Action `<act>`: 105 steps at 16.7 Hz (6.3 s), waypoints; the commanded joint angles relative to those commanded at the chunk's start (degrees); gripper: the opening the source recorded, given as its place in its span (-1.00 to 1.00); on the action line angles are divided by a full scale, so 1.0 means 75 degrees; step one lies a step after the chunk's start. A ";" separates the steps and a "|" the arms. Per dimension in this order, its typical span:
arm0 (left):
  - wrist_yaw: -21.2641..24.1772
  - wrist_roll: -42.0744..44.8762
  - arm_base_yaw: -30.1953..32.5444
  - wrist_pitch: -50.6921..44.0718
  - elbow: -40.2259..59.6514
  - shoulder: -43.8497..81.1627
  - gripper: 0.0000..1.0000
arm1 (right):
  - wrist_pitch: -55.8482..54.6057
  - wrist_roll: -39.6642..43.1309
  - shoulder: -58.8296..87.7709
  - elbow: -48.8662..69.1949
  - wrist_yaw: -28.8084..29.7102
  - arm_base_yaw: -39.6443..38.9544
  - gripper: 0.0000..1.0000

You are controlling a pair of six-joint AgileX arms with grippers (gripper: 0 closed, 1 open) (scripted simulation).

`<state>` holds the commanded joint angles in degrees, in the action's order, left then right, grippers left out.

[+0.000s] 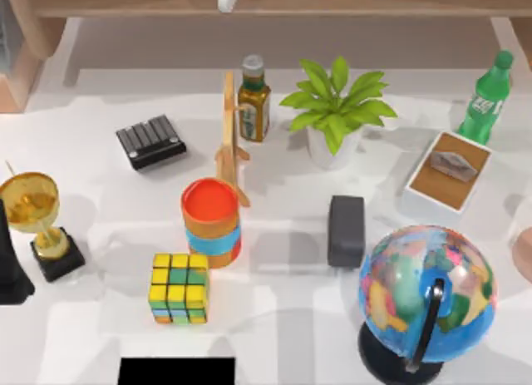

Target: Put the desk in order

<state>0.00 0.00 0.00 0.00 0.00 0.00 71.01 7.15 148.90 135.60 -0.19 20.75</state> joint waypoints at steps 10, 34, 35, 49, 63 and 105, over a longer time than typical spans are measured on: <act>0.0000 0.0000 0.0000 0.0000 0.0000 0.0000 1.00 | 0.0000 0.0000 0.0000 0.0000 0.0000 0.0000 -1.00; 0.0000 0.0000 0.0000 0.0000 0.0000 0.0000 1.00 | 0.1103 -0.5975 -0.4439 -0.2179 0.0750 -0.5126 -1.00; 0.0000 0.0000 0.0000 0.0000 0.0000 0.0000 1.00 | 0.1004 -0.6368 -0.4447 -0.2322 0.0760 -0.5693 -1.00; 0.0000 0.0000 0.0000 0.0000 0.0000 0.0000 1.00 | -0.0888 -1.0374 -0.2861 -0.3957 0.0776 -1.2112 -1.00; 0.0000 0.0000 0.0000 0.0000 0.0000 0.0000 1.00 | -0.1078 -1.0660 -0.2599 -0.4107 0.0792 -1.2494 -1.00; 0.0000 0.0000 0.0000 0.0000 0.0000 0.0000 1.00 | -0.1336 -1.0639 -0.2450 -0.4321 0.0794 -1.2509 0.06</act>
<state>0.00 0.00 0.00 0.00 0.00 0.00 61.00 -72.64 130.53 103.19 5.77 -73.07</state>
